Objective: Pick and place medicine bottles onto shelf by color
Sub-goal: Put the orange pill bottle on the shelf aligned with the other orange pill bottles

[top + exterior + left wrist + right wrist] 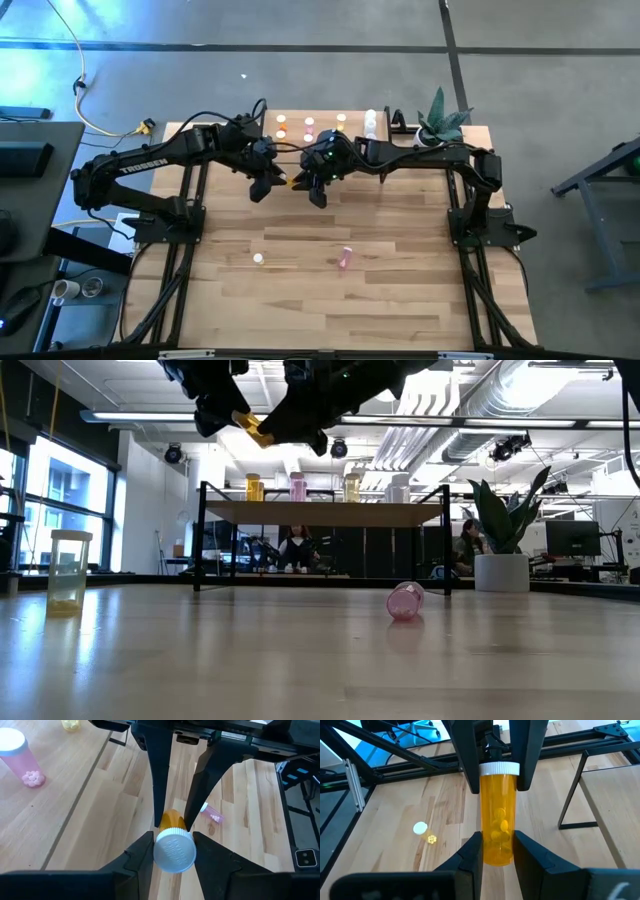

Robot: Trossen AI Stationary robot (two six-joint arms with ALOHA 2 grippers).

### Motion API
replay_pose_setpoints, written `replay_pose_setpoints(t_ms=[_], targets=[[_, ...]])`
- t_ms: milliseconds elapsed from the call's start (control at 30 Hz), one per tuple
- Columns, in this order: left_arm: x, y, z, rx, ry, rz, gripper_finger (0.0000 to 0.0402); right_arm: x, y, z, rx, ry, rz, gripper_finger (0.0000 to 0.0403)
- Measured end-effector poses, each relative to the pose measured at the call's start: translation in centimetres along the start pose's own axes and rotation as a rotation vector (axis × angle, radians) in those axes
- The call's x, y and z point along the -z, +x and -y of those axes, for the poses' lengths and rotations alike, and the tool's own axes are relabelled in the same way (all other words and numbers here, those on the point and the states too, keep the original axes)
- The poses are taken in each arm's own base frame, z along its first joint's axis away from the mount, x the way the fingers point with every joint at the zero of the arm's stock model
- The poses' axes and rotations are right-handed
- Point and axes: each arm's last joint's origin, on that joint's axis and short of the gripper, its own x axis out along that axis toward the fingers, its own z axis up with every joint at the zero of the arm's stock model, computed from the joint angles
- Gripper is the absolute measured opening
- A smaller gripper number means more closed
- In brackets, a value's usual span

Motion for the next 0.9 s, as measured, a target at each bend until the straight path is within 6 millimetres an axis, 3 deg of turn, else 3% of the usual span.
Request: replay_pose_setpoints(t_ms=[267, 633, 900], targets=[[0.0, 0.0, 0.0, -0.001, 0.000, 0.000, 0.0116, 0.0, 0.0, 0.0, 0.004, 0.003, 0.000, 0.0075], [0.1, 0.0, -0.2, -0.059, -0.003, -0.007, 0.0117, 0.0, -0.2, 0.5, 0.020, 0.012, -0.005, 0.0171], [0.1, -0.3, -0.5, -0.078, -0.002, -0.018, 0.0117, 0.6, -0.8, 1.1, 0.038, 0.055, -0.078, 0.0180]])
